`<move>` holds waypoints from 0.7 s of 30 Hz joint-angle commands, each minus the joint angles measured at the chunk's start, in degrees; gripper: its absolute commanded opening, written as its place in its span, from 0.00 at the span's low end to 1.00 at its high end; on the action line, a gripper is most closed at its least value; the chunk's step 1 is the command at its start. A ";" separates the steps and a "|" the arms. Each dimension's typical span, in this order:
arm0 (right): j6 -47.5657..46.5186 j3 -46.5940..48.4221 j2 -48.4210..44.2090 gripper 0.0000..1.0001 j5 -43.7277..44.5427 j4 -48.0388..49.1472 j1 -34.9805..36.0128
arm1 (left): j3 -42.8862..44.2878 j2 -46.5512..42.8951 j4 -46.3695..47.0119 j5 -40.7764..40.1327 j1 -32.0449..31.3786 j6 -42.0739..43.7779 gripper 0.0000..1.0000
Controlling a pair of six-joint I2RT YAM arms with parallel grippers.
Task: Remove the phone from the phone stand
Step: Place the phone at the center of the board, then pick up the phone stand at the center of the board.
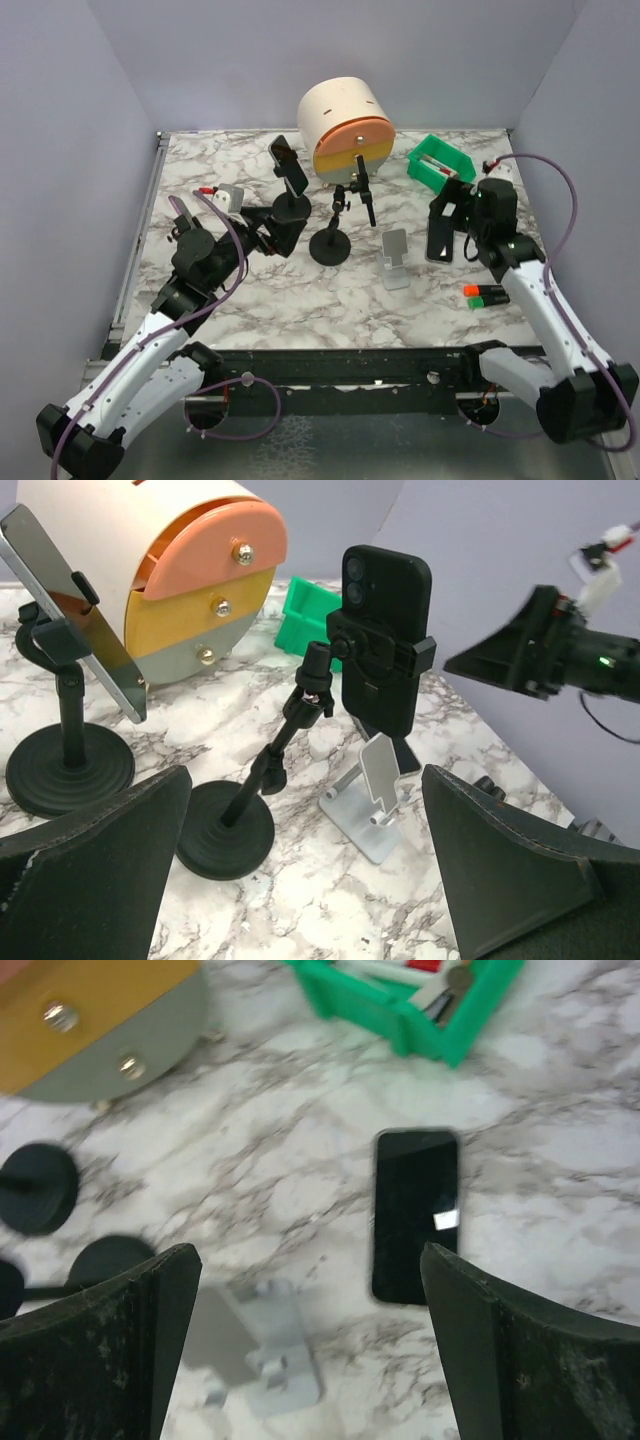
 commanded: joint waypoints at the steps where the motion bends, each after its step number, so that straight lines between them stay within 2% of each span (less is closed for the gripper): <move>1: -0.56 -10.12 -11.64 0.96 -3.56 0.90 7.39 | 0.54 1.89 0.36 -0.76 -0.27 0.96 0.99; 4: 0.12 -15.87 -17.64 0.94 -6.80 1.40 11.34 | 0.71 2.83 -0.01 -0.98 -0.27 1.34 0.99; 7: 0.60 -19.97 -21.00 0.94 -9.34 3.06 12.09 | 0.43 2.97 0.17 -1.50 -0.23 1.74 0.99; 12: 1.05 -22.39 -19.74 0.95 -13.76 9.76 13.43 | -0.54 2.44 1.45 -1.55 -0.27 2.40 0.99; 15: 0.75 -21.40 -15.46 1.00 -6.86 11.46 17.63 | -0.75 2.15 1.59 -2.00 -0.33 2.58 0.99; 21: 0.21 -18.49 -7.00 1.00 3.79 13.74 22.46 | -0.60 2.11 0.90 -3.07 -0.27 3.15 0.99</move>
